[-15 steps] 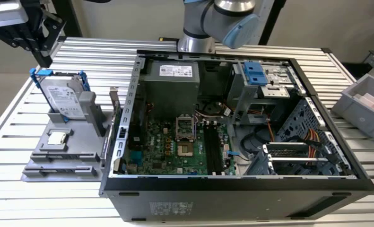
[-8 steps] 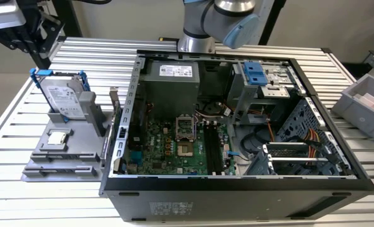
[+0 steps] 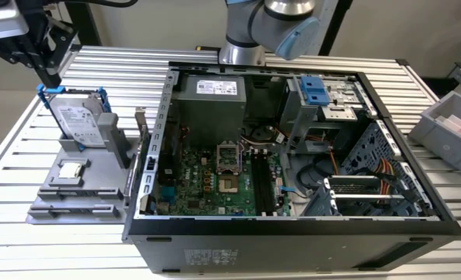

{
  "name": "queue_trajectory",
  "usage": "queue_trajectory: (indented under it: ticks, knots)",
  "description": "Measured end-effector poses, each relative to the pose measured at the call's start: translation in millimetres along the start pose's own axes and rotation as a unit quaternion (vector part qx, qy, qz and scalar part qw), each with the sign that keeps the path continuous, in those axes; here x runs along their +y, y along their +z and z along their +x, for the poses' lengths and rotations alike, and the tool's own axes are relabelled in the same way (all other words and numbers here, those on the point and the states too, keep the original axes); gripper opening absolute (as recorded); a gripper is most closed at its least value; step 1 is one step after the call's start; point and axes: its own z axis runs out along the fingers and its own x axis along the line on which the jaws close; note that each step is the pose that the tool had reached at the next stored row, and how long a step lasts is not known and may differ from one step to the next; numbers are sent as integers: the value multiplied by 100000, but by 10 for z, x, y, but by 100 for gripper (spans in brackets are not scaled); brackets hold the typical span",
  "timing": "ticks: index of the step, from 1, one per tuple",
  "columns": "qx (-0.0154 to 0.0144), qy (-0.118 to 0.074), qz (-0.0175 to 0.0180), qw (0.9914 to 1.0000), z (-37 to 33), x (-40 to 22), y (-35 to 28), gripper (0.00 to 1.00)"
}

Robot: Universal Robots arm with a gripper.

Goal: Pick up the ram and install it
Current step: 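Reach for the ram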

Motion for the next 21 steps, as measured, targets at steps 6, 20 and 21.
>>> queue_trajectory:
  ticks: [6, 20, 21]
  knots:
    - [3, -18, 0, 100000, -1, -46, -2, 0]
    - [7, -85, 2, 100000, -5, -163, -8, 0]
    - [7, -87, 0, 100000, -5, -171, -8, 0]
